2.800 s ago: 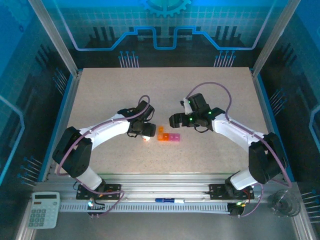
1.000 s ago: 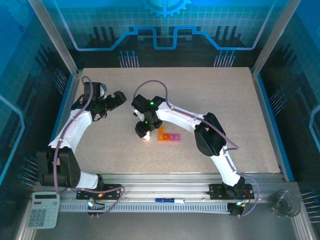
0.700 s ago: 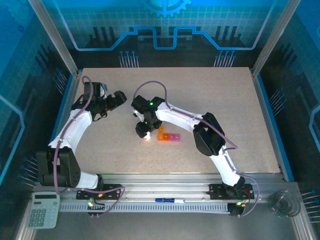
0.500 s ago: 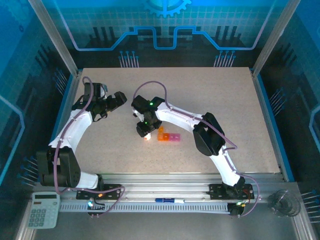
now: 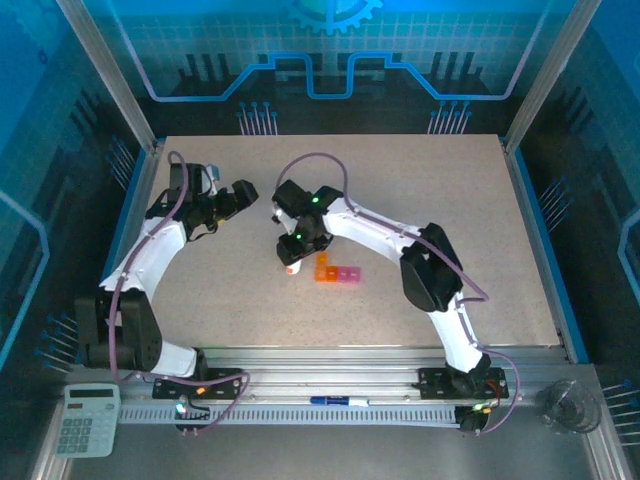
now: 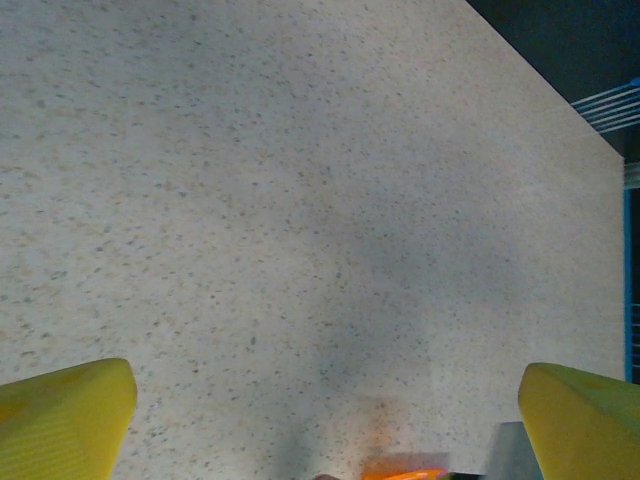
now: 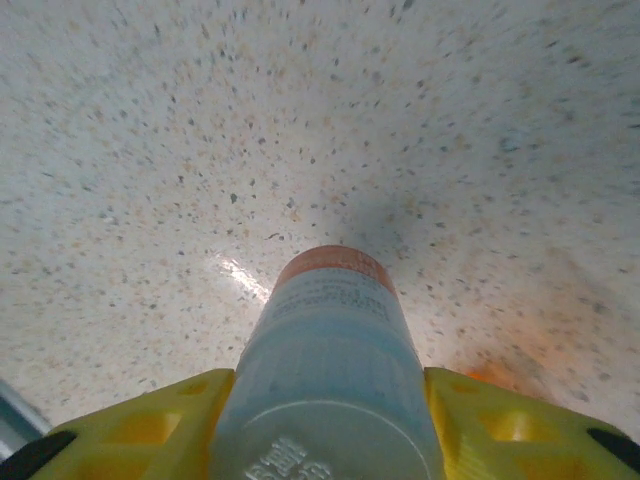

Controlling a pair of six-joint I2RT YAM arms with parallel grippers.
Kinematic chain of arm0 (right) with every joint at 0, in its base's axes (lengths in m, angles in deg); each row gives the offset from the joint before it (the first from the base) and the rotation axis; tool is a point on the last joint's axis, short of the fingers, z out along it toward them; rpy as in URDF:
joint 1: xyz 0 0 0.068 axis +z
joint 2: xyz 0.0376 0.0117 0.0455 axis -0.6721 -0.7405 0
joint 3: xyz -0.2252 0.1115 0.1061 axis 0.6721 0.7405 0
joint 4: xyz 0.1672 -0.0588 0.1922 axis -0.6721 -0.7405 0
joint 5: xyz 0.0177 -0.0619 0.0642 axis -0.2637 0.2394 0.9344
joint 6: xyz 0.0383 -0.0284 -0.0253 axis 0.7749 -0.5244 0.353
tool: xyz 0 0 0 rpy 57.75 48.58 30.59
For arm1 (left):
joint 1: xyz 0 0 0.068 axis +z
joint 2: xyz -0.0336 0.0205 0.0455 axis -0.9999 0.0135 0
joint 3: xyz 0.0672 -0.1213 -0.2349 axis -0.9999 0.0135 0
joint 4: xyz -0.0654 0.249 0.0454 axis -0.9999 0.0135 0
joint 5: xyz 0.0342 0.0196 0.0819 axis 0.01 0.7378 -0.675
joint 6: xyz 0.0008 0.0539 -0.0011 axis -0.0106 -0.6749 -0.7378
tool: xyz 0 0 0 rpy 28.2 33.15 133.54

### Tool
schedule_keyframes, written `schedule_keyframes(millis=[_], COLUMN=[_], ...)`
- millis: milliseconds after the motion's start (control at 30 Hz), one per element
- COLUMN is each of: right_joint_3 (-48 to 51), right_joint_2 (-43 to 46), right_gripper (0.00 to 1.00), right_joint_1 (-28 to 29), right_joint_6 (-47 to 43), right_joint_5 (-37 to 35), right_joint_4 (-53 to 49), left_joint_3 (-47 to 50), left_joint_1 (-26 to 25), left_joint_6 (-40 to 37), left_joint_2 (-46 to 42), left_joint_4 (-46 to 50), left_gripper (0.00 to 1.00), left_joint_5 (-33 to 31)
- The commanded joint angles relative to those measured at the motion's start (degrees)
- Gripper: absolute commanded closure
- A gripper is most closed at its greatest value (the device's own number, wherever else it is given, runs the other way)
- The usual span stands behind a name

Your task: Sort the pills into containers

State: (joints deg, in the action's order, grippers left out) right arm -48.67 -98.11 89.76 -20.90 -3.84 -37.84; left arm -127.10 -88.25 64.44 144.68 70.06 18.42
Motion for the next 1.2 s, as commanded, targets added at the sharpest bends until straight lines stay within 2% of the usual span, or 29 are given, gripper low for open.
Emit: schedule_keyframes(millis=[0, 167, 433, 733, 933, 1067, 1167], right_joint_3=[0.7, 0.8, -2.6, -0.3, 2.6, 2.1, 0.3], right_joint_2=[7.0, 11.7, 16.2, 16.1, 15.5, 14.4, 13.4], right_gripper=[0.51, 0.51, 0.51, 0.51, 0.5, 0.5, 0.5], right_joint_1=[-2.6, -7.7, -15.5, -21.3, -25.6, -26.7, -27.3], right_joint_6=[1.9, 1.9, 1.6, -0.7, -2.2, -4.7, -6.6], right_joint_5=[1.8, 2.2, 7.3, 14.4, 21.5, 24.2, 26.4], right_joint_4=[-0.5, -3.5, -8.1, -7.2, -4.4, -5.6, -7.6], left_joint_3=[0.8, -0.1, -3.4, -4.1, 1.6, 7.6, 9.1], left_joint_1=[0.2, -2.4, -8.1, -13.8, -14.3, -15.1, -15.9], left_joint_6=[1.4, -0.1, -5.7, -21.3, -25.7, -28.6, -29.9], left_joint_2=[0.9, 2.1, 4.9, 6.5, 6.6, 5.9, 6.5], left_joint_4=[-6.1, -10.5, -14.9, -17.0, -27.8, -39.3, -42.6], left_gripper=[0.01, 0.01, 0.01, 0.01, 0.01, 0.01, 0.01], left_joint_5=[6.6, 8.7, 10.8, 11.0, 15.3, 17.9, 19.1])
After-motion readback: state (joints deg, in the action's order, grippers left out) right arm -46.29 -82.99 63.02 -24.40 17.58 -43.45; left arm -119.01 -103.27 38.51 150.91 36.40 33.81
